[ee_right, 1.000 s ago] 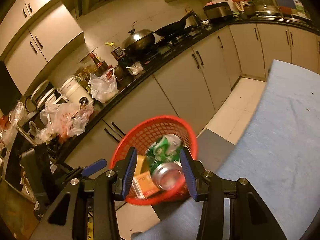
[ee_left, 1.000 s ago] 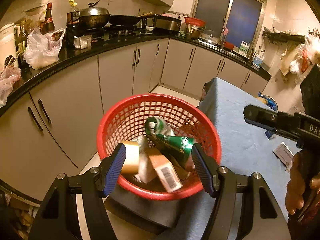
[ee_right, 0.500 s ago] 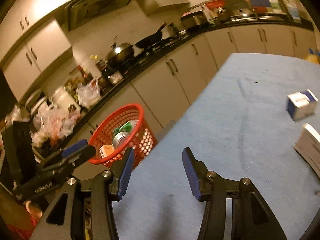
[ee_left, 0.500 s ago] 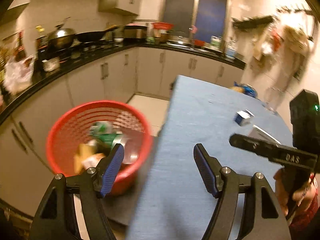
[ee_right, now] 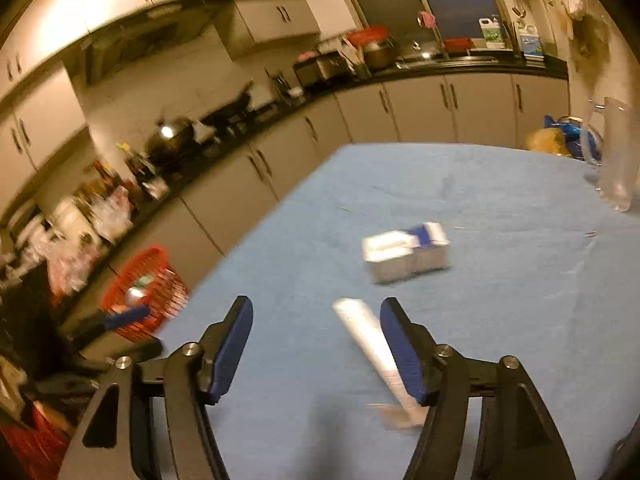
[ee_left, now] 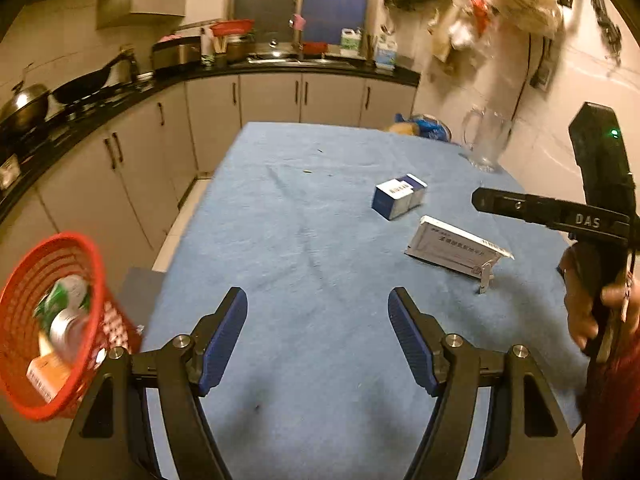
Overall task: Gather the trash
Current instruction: 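Grasp the white barcode strip with the right tool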
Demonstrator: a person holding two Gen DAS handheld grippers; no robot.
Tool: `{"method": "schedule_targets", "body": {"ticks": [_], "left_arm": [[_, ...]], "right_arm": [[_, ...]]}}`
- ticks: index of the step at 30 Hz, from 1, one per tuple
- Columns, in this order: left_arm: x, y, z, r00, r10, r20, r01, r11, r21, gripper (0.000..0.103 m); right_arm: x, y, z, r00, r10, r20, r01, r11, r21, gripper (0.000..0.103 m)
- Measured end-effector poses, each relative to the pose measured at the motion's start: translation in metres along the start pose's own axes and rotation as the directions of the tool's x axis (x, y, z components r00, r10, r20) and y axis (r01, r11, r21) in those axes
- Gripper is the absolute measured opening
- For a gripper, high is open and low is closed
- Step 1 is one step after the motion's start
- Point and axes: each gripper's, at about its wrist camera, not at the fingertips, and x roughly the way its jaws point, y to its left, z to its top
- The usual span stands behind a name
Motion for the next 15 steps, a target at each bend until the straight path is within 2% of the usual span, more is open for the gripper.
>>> {"method": "schedule_targets", "body": {"ticks": [3, 6, 9, 11, 13, 15], "left_arm": [[0.019, -0.008, 0.013, 1.000, 0.001, -0.027, -0.001, 1.000, 0.017, 0.072], [0.040, -0.011, 0.030, 0.998, -0.029, -0.056, 0.030, 0.999, 0.014, 0.073], [0.058, -0.011, 0.050, 0.996, -0.047, -0.079, 0.047, 0.999, 0.001, 0.074], [0.066, -0.013, 0.060, 0.995, -0.056, -0.085, 0.055, 0.998, -0.008, 0.074], [0.074, -0.019, 0.069, 0.994, -0.067, -0.091, 0.068, 0.998, 0.002, 0.074], [0.081, -0.024, 0.077, 0.993, -0.075, -0.092, 0.077, 0.997, 0.013, 0.074]], "right_arm": [[0.009, -0.020, -0.001, 0.997, 0.042, -0.066, -0.043, 0.999, -0.020, 0.071], [0.017, -0.020, -0.010, 0.991, 0.070, -0.110, -0.076, 0.996, -0.050, 0.071], [0.028, -0.014, -0.019, 0.989, -0.006, -0.150, -0.010, 0.994, -0.105, 0.070], [0.031, -0.016, -0.022, 0.988, -0.011, -0.157, -0.005, 0.995, -0.103, 0.055], [0.035, -0.020, -0.024, 0.984, -0.017, -0.176, 0.000, 0.996, -0.092, 0.030], [0.036, -0.024, -0.026, 0.980, -0.036, -0.194, 0.019, 0.996, -0.085, 0.027]]}}
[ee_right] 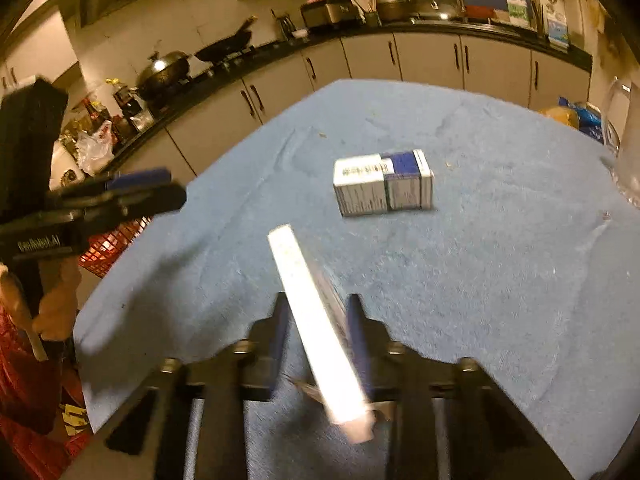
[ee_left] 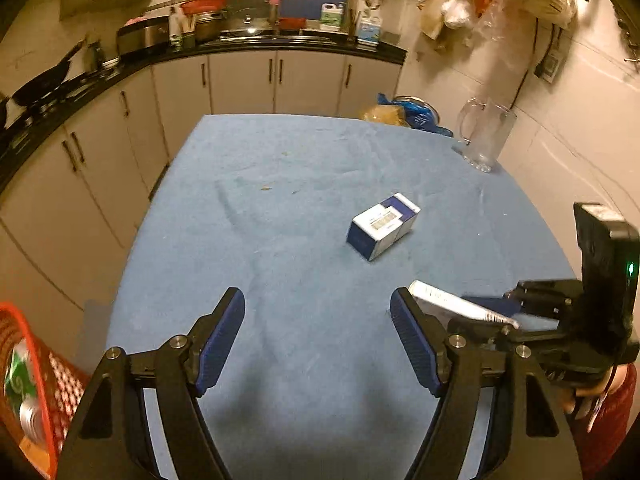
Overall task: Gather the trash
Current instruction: 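Grasp the white barcode strip with the right tool, then grasp the blue-and-white medicine box with the left tool while the right tool holds the strip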
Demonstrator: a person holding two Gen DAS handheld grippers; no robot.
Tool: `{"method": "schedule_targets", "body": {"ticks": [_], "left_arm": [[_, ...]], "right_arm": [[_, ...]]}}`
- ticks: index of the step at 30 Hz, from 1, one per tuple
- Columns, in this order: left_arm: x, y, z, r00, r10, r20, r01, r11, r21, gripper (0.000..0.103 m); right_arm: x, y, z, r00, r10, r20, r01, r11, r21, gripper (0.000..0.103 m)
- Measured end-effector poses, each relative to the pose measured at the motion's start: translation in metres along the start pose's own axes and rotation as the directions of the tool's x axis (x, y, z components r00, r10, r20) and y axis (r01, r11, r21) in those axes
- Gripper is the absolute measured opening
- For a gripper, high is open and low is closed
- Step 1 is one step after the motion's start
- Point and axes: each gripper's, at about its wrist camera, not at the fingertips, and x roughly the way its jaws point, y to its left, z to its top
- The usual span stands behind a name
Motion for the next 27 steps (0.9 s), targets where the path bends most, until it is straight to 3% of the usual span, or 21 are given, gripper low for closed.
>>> {"method": "schedule_targets", "body": {"ticks": [2, 3, 8, 12, 15, 22, 27], "left_arm": [[0.007, -0.006, 0.009, 1.000, -0.017, -0.004, 0.017, 1.000, 0.020, 0.077], [0.010, -0.008, 0.013, 1.000, -0.029, -0.011, 0.030, 0.999, 0.030, 0.079], [0.035, -0.029, 0.036, 0.999, -0.028, -0.024, 0.030, 0.995, 0.093, 0.080], [0.061, -0.055, 0.051, 1.000, 0.008, -0.017, -0.004, 0.976, 0.219, 0.084], [0.086, -0.064, 0.058, 0.999, 0.002, -0.054, 0.014, 0.958, 0.285, 0.085], [0.125, -0.071, 0.057, 0.986, -0.069, -0.150, 0.116, 0.937, 0.330, 0.085], [0.141, -0.082, 0.051, 0.990, -0.026, -0.139, 0.076, 0.928, 0.365, 0.085]], "right_arm": [[-0.001, -0.001, 0.000, 1.000, -0.018, 0.000, 0.018, 1.000, 0.011, 0.023], [-0.004, -0.005, -0.001, 1.000, -0.006, 0.003, 0.006, 1.000, 0.031, 0.014], [-0.027, -0.033, 0.003, 0.998, -0.015, 0.067, 0.003, 0.985, 0.174, 0.014], [-0.044, -0.068, -0.001, 0.991, -0.032, 0.133, -0.015, 0.942, 0.336, 0.014], [-0.052, -0.084, -0.006, 0.985, -0.019, 0.169, -0.054, 0.909, 0.414, 0.014], [-0.063, -0.093, -0.005, 0.979, -0.019, 0.205, -0.082, 0.878, 0.472, 0.014], [-0.063, -0.089, -0.003, 0.979, -0.011, 0.203, -0.087, 0.881, 0.466, 0.014]]}}
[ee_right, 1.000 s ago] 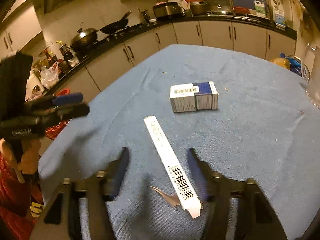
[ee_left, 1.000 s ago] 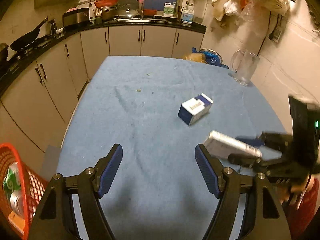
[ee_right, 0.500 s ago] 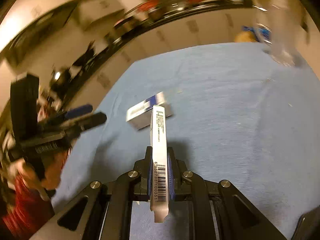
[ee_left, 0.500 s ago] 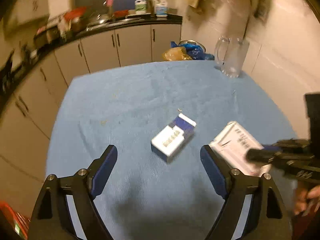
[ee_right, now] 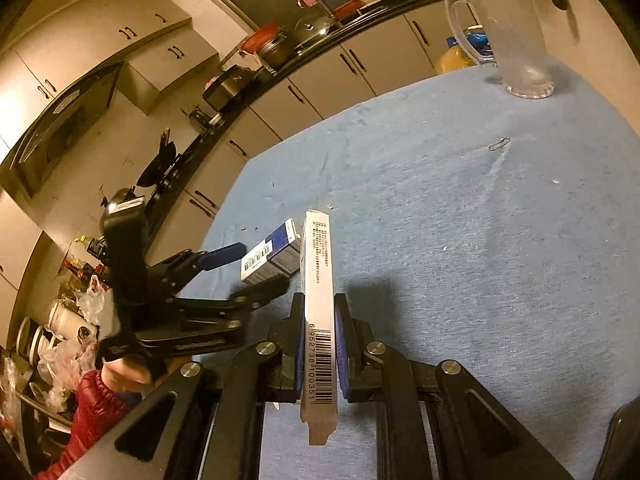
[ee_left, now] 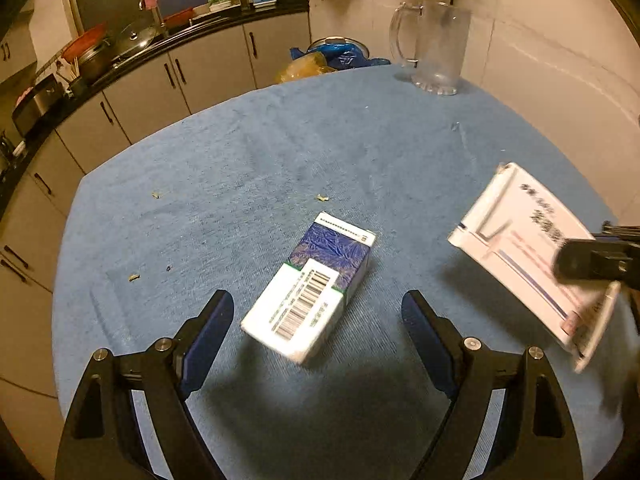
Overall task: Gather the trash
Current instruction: 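Grasp the blue-and-white medicine box with the left tool while the right tool holds the strip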
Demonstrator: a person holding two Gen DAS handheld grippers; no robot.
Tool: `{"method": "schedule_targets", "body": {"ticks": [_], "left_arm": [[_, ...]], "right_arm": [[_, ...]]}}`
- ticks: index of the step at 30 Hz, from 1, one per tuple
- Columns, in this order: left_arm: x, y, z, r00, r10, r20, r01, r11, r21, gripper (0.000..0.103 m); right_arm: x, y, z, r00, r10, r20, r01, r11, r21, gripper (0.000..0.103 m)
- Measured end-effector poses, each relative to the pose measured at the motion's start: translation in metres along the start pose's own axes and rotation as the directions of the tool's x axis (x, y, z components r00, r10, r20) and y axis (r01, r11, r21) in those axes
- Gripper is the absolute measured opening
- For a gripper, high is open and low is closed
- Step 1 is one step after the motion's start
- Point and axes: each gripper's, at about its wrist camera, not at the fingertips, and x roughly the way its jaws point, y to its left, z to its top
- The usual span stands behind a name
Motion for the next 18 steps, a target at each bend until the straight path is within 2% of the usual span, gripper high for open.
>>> {"method": "schedule_targets", "body": {"ticks": [2, 3, 5, 12, 18], "left_arm": [[0.003, 0.000, -0.002, 1.000, 0.010, 0.011, -0.010, 1.000, -0.019, 0.081], [0.004, 0.000, -0.003, 1.000, 0.016, 0.014, -0.016, 0.999, -0.038, 0.067], [0.006, 0.001, -0.005, 1.000, 0.027, 0.002, -0.027, 0.997, -0.073, 0.052], [-0.019, 0.000, -0.029, 0.996, 0.048, 0.073, -0.034, 0.983, -0.182, 0.046], [-0.057, -0.006, -0.050, 0.980, 0.114, 0.161, -0.075, 0.970, -0.230, 0.045]], "right_arm": [[0.001, 0.001, -0.002, 1.000, -0.010, 0.000, 0.010, 1.000, -0.005, 0.014], [0.001, 0.000, -0.002, 1.000, -0.015, 0.000, 0.015, 1.000, -0.001, 0.014], [0.002, -0.001, -0.003, 1.000, -0.016, -0.002, 0.016, 1.000, 0.002, 0.014], [0.008, 0.005, -0.003, 1.000, -0.023, -0.009, 0.023, 0.999, -0.024, 0.014], [0.010, 0.011, -0.005, 1.000, -0.022, -0.003, 0.022, 0.998, -0.052, 0.014]]}}
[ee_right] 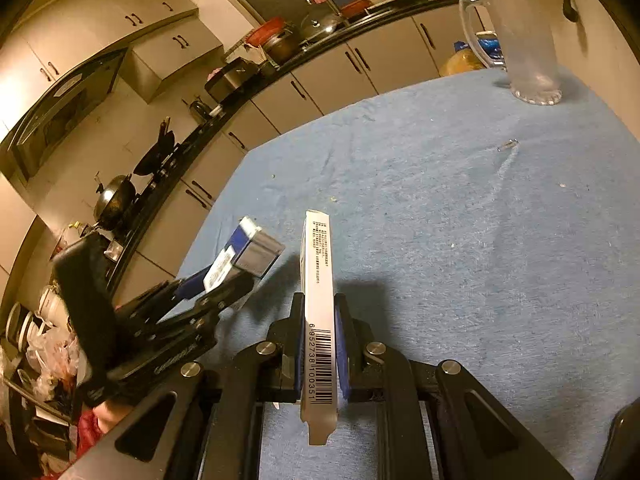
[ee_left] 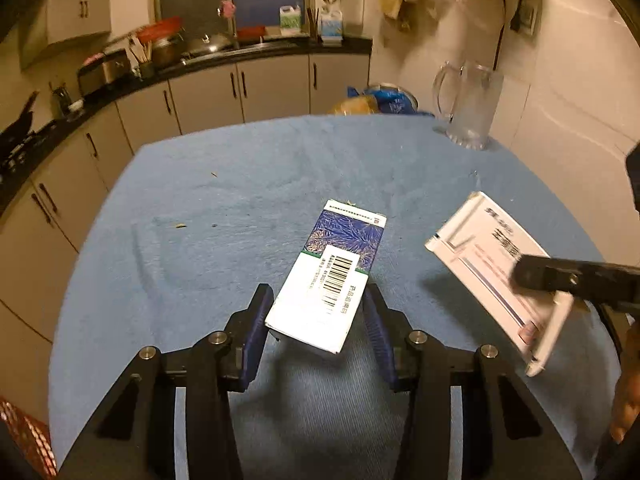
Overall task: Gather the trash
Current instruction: 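Grasp the blue-and-white medicine box with the left tool while the right tool holds the strip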
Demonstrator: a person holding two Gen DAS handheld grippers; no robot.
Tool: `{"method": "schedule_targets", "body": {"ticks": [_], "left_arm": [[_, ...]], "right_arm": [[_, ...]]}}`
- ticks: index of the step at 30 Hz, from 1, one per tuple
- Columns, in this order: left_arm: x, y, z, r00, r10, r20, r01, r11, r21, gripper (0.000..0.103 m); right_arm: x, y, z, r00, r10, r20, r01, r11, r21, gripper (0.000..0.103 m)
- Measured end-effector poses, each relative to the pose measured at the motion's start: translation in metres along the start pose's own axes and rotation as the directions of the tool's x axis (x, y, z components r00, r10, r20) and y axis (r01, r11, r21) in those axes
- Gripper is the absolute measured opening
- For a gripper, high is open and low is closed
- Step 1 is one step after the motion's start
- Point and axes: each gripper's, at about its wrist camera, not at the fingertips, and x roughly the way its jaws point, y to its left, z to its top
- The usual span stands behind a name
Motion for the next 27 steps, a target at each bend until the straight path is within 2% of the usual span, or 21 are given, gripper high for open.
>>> {"method": "schedule_targets", "body": {"ticks": [1, 7, 15, 21, 27], "left_arm": [[-0.007, -0.001, -0.003, 1.000, 0.021, 0.022, -0.021, 1.000, -0.001, 0.045], [-0.033, -0.004, -0.010, 0.996, 0.046, 0.074, -0.046, 0.999, -0.006, 0.044], [-0.055, 0.000, -0.021, 0.995, 0.044, 0.087, -0.041, 0.999, -0.036, 0.044], [-0.080, 0.009, -0.029, 0.993, 0.059, 0.102, -0.054, 0.997, -0.055, 0.041], [-0.110, 0.026, -0.039, 0.990, 0.072, 0.118, -0.062, 0.994, -0.092, 0.039]], "right_arm": [[-0.001, 0.002, 0.000, 1.000, 0.002, 0.006, -0.002, 1.000, -0.011, 0.014], [-0.002, 0.010, -0.003, 1.000, 0.002, 0.020, -0.001, 0.999, -0.047, 0.014], [-0.005, 0.018, -0.005, 1.000, 0.004, 0.029, -0.001, 0.996, -0.084, 0.014], [-0.010, 0.030, -0.005, 0.998, 0.050, 0.030, -0.047, 0.995, -0.084, 0.014], [-0.011, 0.044, -0.020, 0.995, 0.096, 0.015, -0.095, 0.993, -0.067, 0.014]]}}
